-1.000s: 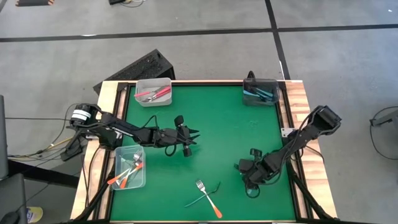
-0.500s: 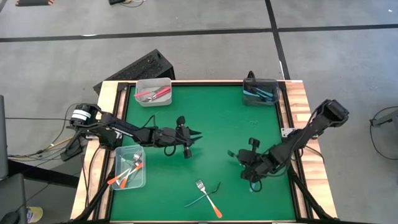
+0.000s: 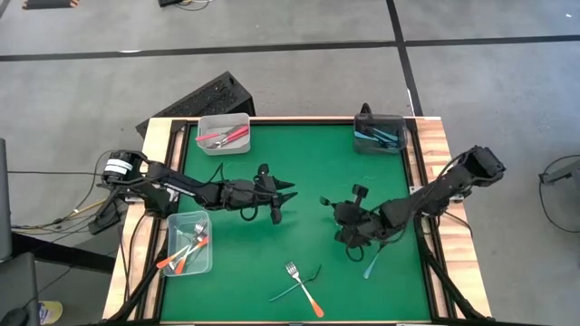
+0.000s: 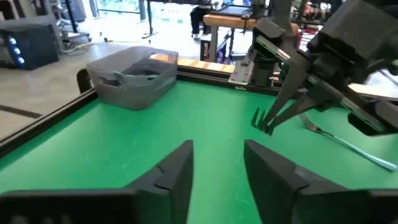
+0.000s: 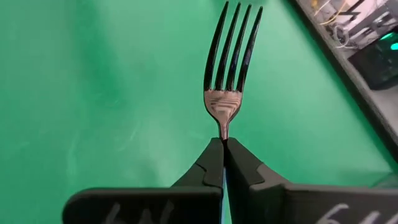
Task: Sort silverware by color (type)
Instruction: Put the blue fork into the black bin
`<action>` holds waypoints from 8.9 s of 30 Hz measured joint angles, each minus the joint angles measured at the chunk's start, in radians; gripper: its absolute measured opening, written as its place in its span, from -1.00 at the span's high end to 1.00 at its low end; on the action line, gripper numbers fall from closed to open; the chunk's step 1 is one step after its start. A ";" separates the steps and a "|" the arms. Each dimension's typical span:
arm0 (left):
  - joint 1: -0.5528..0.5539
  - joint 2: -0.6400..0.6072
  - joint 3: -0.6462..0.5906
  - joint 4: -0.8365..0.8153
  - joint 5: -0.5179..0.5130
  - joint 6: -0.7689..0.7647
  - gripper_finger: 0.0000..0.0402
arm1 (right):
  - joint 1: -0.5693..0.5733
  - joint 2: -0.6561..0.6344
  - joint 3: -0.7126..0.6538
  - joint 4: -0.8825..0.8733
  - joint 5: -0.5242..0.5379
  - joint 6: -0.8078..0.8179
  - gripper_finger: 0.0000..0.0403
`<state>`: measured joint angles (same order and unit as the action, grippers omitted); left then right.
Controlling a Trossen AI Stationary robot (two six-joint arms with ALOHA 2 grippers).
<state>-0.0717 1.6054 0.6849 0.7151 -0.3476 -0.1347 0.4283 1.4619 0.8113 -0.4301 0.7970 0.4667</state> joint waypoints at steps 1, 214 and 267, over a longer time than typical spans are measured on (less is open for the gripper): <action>0.003 0.000 0.000 0.001 0.000 -0.007 0.31 | -0.014 -0.001 0.000 0.021 0.004 -0.016 0.92; 0.060 0.000 0.075 -0.253 -0.102 0.156 0.57 | -0.152 -0.382 -0.199 -0.358 -0.749 0.357 -0.01; 0.063 0.000 0.075 -0.231 -0.104 0.131 0.57 | 0.049 -0.096 -0.142 -0.088 -0.549 0.831 0.25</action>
<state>-0.0086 1.6058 0.7597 0.4839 -0.4519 -0.0039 0.4774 1.3655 0.6693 -0.5182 0.2482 1.2974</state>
